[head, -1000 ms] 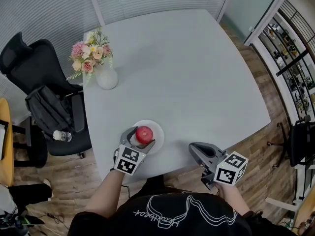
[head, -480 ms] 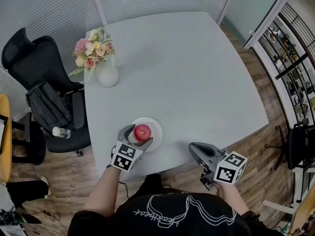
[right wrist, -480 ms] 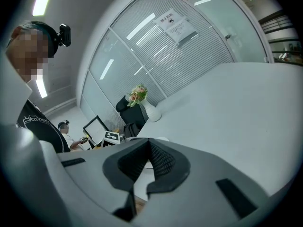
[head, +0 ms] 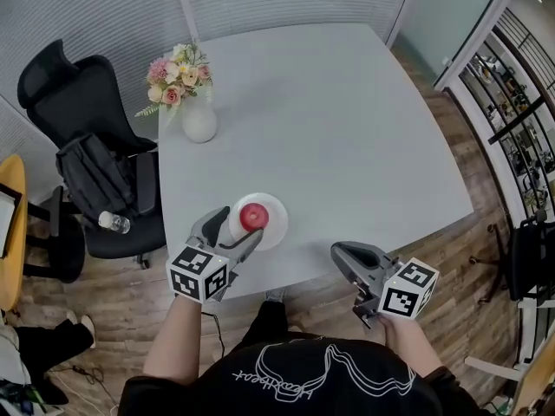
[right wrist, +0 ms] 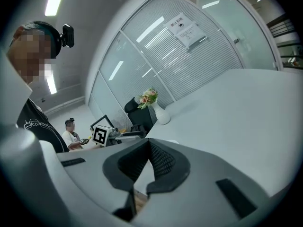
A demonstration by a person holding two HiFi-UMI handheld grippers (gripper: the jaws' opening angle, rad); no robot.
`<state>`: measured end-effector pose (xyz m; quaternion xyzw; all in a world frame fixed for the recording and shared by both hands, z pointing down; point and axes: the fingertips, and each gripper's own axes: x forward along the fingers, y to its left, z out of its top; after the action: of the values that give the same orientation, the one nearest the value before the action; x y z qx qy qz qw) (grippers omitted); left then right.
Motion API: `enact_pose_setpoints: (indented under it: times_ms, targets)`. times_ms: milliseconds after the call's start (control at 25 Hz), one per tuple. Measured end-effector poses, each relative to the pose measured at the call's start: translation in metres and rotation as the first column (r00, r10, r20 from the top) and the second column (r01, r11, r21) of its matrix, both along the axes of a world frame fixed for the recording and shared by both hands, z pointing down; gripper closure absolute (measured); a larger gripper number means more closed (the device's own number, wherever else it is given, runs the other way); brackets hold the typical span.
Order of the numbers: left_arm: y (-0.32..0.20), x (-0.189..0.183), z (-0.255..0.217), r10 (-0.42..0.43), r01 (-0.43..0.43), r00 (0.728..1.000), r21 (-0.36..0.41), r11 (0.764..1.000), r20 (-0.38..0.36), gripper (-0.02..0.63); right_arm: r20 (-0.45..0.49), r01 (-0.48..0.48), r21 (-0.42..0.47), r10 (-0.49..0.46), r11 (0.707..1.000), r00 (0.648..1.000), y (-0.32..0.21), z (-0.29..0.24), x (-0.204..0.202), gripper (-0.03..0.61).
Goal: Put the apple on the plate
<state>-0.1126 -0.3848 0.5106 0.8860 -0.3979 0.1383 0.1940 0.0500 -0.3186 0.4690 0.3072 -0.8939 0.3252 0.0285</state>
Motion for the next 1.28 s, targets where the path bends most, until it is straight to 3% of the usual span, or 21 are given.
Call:
enact_pose_setpoints:
  times_ms: [320, 400, 440, 520, 560, 680, 920, 1280]
  targets:
    - [0.073, 0.018, -0.095, 0.029, -0.011, 0.977, 0.084, 0.996, -0.213, 0.259, -0.003, 0.061, 0.125, -0.061, 0.99, 0.998, 0.033, -0.039, -0.013, 0.571]
    - [0.096, 0.025, -0.118, 0.047, -0.022, 0.966, 0.102, 0.995, -0.255, 0.293, 0.006, 0.084, 0.158, -0.086, 0.984, 0.996, 0.045, -0.053, -0.018, 0.571]
    - [0.106, 0.027, -0.127, 0.052, -0.021, 0.964, 0.119, 0.993, -0.261, 0.344, 0.011, 0.095, 0.174, -0.098, 0.98, 0.995, 0.051, -0.059, -0.021, 0.571]
    - [0.126, 0.031, -0.142, 0.05, -0.009, 0.964, 0.158, 0.987, -0.261, 0.494, 0.021, 0.113, 0.207, -0.12, 0.972, 0.993, 0.065, -0.071, -0.025, 0.571]
    - [0.135, 0.033, -0.147, 0.049, -0.004, 0.964, 0.171, 0.985, -0.262, 0.536, 0.027, 0.12, 0.221, -0.129, 0.968, 0.991, 0.071, -0.075, -0.027, 0.571]
    - [0.157, 0.04, -0.154, 0.051, -0.007, 0.965, 0.171, 0.985, -0.257, 0.574, 0.047, 0.137, 0.249, -0.153, 0.959, 0.987, 0.087, -0.087, -0.033, 0.571]
    - [0.19, 0.053, -0.146, 0.064, -0.038, 0.982, 0.151, 0.988, -0.177, 0.6, 0.035, 0.18, 0.309, -0.2, 0.934, 0.979, 0.115, -0.1, -0.043, 0.571]
    - [0.214, 0.066, -0.153, 0.105, -0.079, 0.985, 0.185, 0.979, -0.135, 0.6, -0.004, 0.217, 0.33, -0.229, 0.918, 0.973, 0.136, -0.106, -0.053, 0.571]
